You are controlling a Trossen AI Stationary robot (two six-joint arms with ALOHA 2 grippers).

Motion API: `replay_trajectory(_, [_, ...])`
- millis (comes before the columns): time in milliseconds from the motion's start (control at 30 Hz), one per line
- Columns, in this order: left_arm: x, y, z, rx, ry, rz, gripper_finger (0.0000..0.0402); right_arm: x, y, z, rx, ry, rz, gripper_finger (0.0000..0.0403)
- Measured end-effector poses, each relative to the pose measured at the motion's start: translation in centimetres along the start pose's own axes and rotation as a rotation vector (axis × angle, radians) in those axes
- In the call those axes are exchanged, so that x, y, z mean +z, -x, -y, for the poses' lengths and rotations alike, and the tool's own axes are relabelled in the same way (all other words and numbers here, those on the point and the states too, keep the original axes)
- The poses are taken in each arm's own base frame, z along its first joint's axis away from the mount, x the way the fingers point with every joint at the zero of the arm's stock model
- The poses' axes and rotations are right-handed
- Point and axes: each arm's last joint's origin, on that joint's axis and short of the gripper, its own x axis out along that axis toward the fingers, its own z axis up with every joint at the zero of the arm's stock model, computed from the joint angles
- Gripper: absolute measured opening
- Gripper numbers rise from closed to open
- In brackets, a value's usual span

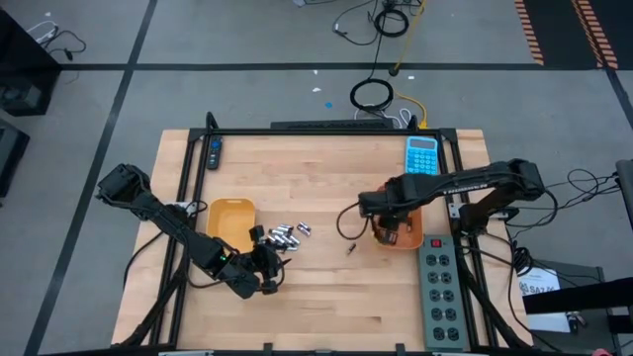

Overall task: Sort batteries
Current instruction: Put the brown battery into the orange bin

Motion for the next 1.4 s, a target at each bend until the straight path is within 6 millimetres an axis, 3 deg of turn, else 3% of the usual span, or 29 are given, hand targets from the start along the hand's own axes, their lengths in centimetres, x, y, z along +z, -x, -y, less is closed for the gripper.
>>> replay_trajectory(133, [0.1, 0.2, 0.3, -0.017, 0.038, 0.016, 0.0170, 1.3, 1.3, -2.4, -0.002, 0.119, 0.165, 0.0134])
replay_trajectory(233, [0.1, 0.4, 0.6, -0.032, 0.082, 0.025, 0.0170, 2.3, 1.1, -4.3, 0.042, 0.159, 0.242, 0.0144])
replay_trajectory(433, [-0.2, 1.0, 1.1, -0.072, 0.166, 0.009, 0.0170, 3.7, -2.1, -7.8, 0.091, 0.170, 0.258, 0.0197])
replay_trajectory(667, [-0.4, 1.3, 1.5, -0.076, 0.150, 0.017, 0.0170, 4.9, -5.4, -9.9, 0.042, 0.060, 0.295, 0.0253])
replay_trajectory(933, [0.1, 1.7, 1.6, 0.045, -0.071, 0.130, 0.0170, 4.5, -5.3, -11.5, 0.012, -0.036, 0.385, 0.0235])
replay_trajectory(1167, [0.5, 1.0, 1.1, 0.077, -0.338, 0.182, 0.0170, 3.6, -5.9, -12.8, 0.034, -0.138, 0.364, 0.0239])
replay_trajectory(1400, [-1.1, -0.1, 0.1, -0.081, -0.360, 0.318, 0.0170, 2.2, -7.1, -13.9, 0.023, -0.211, 0.265, 0.0238])
